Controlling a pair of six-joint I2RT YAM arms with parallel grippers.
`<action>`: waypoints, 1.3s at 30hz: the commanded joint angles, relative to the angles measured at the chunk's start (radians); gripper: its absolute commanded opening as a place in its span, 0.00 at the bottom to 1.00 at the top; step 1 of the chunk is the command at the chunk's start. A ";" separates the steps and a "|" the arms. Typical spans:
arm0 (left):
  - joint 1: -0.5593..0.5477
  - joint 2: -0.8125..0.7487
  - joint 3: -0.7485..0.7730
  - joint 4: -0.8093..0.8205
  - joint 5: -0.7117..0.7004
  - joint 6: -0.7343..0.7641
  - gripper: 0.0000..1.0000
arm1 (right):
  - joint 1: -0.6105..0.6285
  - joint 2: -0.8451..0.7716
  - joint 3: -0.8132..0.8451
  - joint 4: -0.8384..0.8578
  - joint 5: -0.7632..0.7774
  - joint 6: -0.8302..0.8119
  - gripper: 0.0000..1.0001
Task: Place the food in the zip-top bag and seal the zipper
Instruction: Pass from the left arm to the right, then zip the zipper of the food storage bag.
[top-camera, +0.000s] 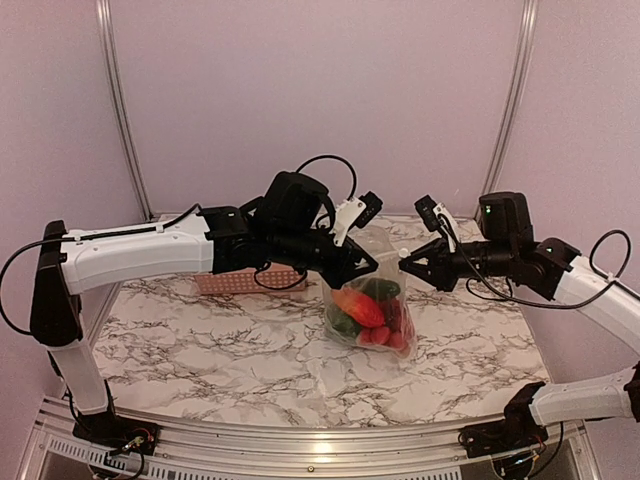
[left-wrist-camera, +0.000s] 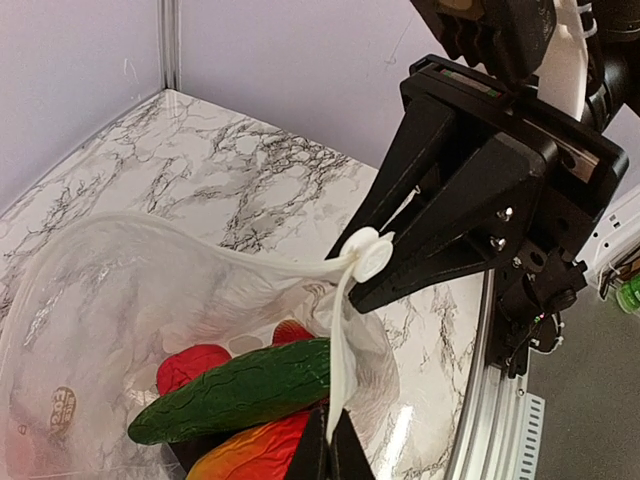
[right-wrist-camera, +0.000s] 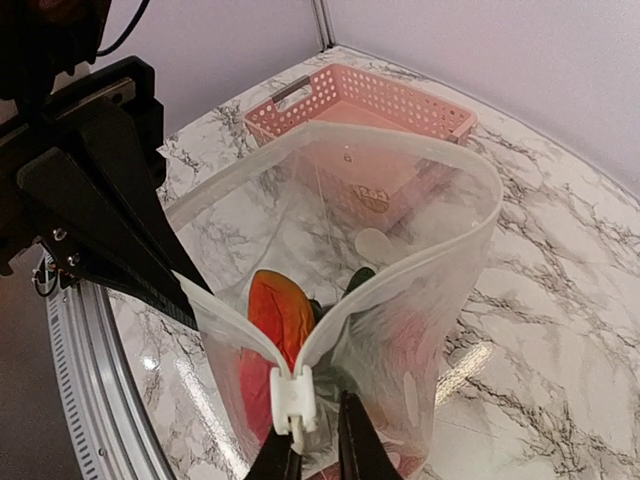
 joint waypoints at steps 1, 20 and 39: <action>0.012 -0.039 -0.016 0.034 0.004 -0.007 0.00 | -0.006 -0.015 -0.018 0.064 -0.023 0.006 0.10; 0.015 -0.150 0.007 -0.019 -0.022 0.292 0.52 | 0.052 -0.002 0.220 -0.194 -0.062 -0.099 0.00; 0.004 -0.016 0.098 0.058 0.205 0.178 0.50 | 0.114 0.067 0.320 -0.321 -0.067 -0.108 0.00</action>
